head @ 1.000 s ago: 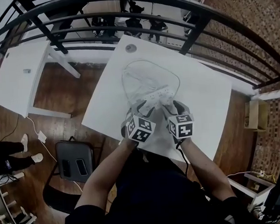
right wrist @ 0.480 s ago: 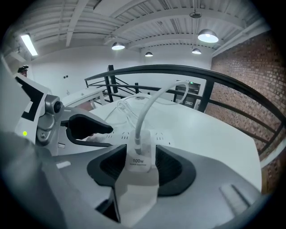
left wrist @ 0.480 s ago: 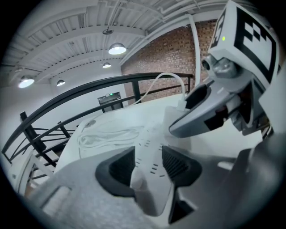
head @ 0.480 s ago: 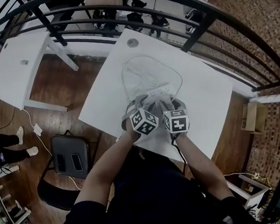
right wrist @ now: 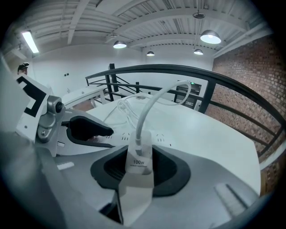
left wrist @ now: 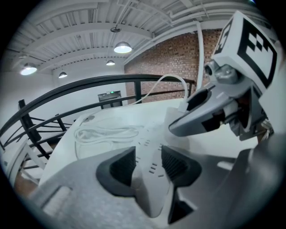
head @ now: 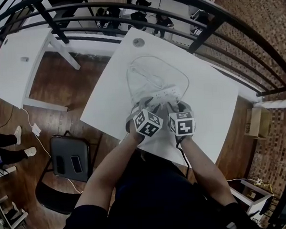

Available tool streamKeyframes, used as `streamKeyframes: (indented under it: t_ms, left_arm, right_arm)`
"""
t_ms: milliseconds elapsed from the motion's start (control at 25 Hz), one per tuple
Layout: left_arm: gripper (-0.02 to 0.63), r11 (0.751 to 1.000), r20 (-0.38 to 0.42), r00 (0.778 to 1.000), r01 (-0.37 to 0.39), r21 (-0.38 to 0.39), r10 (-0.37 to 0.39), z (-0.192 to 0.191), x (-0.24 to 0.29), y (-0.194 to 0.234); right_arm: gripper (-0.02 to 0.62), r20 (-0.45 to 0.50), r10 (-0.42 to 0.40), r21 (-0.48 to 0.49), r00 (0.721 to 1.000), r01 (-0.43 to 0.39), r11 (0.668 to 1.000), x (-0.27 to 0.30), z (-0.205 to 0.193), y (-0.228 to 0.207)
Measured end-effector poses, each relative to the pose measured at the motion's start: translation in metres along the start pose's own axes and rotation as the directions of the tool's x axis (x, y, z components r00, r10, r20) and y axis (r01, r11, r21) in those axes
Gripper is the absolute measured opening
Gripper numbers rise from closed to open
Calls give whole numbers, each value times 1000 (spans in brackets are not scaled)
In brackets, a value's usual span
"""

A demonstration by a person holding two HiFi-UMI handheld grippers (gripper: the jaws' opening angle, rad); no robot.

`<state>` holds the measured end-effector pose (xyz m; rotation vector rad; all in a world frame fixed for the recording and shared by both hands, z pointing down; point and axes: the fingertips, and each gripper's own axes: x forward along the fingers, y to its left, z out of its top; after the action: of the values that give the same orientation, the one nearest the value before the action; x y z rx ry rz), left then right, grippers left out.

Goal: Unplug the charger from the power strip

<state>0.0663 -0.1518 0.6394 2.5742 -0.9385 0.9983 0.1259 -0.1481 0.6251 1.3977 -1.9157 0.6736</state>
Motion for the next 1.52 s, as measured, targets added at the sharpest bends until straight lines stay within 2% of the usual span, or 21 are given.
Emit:
streamKeyframes:
  t_ms: [120, 320, 520, 680, 840, 1520]
  left_arm:
    - [184, 1000, -1, 1000, 4, -1, -4, -1, 0, 0]
    - [186, 1000, -7, 1000, 19, 0, -19, 0, 0, -1]
    - [186, 1000, -12, 999, 31, 0, -31, 1, 0, 0]
    - [187, 999, -15, 999, 33, 0, -33, 1, 0, -2]
    - [187, 999, -13, 999, 33, 3, -33, 1, 1, -3]
    - [187, 999, -8, 1000, 27, 24, -27, 0, -2, -5]
  right_arm:
    - [141, 8, 9, 33, 1000, -9, 999, 0, 1, 0]
    - [141, 10, -19, -37, 1000, 19, 999, -2, 1, 2]
    - [140, 24, -5, 42, 1000, 4, 999, -3, 2, -1]
    - [141, 26, -19, -11, 1000, 19, 1000, -4, 0, 1]
    - [141, 28, -10, 27, 1000, 10, 1000, -6, -1, -1]
    - [141, 38, -11, 40, 999, 9, 999, -10, -3, 1]
